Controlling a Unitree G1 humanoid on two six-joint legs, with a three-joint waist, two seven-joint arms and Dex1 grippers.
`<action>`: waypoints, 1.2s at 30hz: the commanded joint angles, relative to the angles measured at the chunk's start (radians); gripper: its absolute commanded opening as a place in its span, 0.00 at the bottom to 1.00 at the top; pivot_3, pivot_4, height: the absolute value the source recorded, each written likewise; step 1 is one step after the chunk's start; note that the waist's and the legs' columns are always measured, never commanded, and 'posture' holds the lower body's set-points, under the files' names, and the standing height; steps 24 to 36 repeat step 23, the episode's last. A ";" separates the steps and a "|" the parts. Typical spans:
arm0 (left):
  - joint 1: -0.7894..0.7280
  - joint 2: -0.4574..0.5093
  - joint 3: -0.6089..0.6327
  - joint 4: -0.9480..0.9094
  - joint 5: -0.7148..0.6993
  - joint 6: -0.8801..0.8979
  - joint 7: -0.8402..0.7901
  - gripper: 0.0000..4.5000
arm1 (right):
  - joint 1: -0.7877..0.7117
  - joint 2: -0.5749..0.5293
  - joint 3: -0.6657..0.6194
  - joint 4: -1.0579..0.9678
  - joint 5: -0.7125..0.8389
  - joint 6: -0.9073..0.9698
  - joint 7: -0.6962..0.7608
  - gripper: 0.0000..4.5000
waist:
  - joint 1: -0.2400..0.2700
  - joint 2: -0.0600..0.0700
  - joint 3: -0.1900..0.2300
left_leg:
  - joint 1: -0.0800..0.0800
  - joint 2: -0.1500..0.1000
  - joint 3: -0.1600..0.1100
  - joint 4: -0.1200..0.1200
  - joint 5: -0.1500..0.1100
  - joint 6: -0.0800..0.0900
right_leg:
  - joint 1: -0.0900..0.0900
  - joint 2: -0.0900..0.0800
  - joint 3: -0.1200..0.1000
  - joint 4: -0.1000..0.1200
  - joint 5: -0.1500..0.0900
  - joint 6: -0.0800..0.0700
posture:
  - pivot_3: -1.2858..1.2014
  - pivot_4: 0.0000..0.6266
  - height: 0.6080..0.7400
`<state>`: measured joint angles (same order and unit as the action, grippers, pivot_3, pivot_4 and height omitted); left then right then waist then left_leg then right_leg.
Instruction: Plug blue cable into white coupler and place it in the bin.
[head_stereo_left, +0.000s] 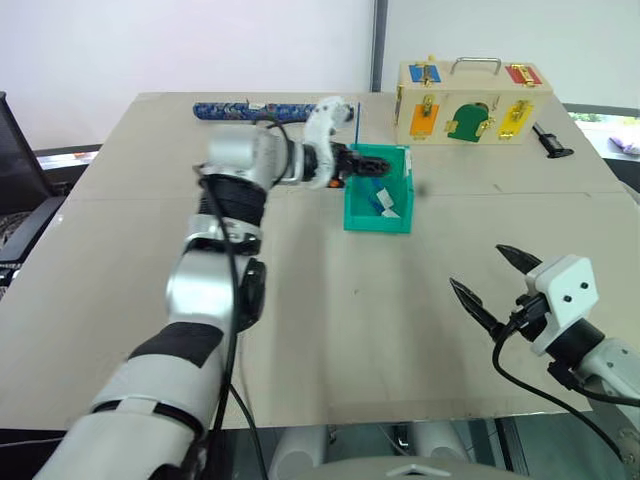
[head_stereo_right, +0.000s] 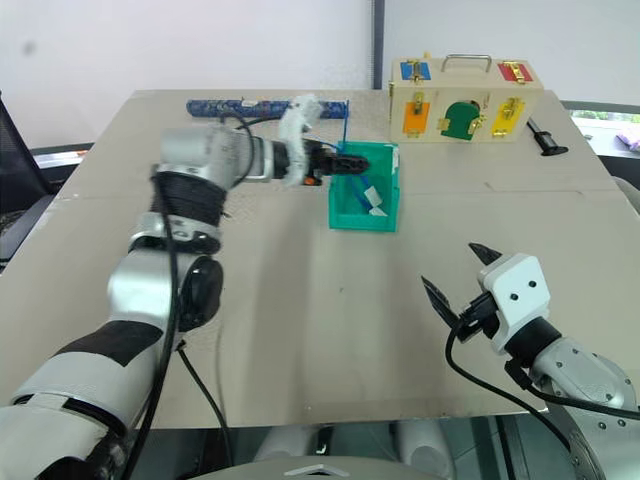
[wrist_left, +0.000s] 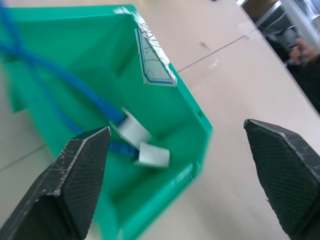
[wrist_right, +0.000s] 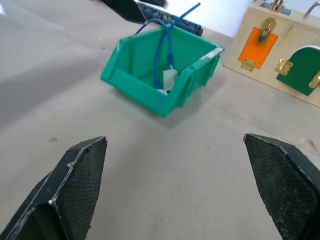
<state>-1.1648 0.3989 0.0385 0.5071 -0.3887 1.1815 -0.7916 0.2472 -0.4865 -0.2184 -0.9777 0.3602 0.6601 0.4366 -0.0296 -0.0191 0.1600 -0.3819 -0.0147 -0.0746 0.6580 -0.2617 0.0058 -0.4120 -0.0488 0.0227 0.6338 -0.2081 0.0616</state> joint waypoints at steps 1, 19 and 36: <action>0.237 0.057 0.024 -0.374 -0.053 -0.150 -0.063 0.99 | -0.033 -0.020 -0.035 0.013 0.028 -0.035 0.021 0.96 | -0.005 0.001 0.000 | 0.002 0.000 0.001 -0.002 0.000 0.000 | 0.000 0.000 0.003 0.000 0.002 -0.003 | 0.52 0.24 1.00; 1.180 0.286 0.269 -0.860 -0.092 -0.651 -0.207 0.99 | 0.069 -0.245 -0.248 0.210 0.175 -0.070 0.314 0.96 | 0.021 0.000 0.001 | 0.001 0.001 0.004 -0.004 0.000 0.000 | 0.001 -0.003 0.001 -0.006 0.000 -0.007 | 0.52 0.24 1.00; 1.274 0.280 0.293 -0.909 -0.119 -0.657 -0.190 0.99 | 0.105 -0.254 -0.247 0.265 0.141 -0.127 0.342 0.96 | 0.023 0.000 0.001 | 0.001 0.003 0.007 -0.004 0.000 0.000 | 0.001 -0.003 0.001 -0.007 -0.001 -0.006 | 0.52 0.24 1.00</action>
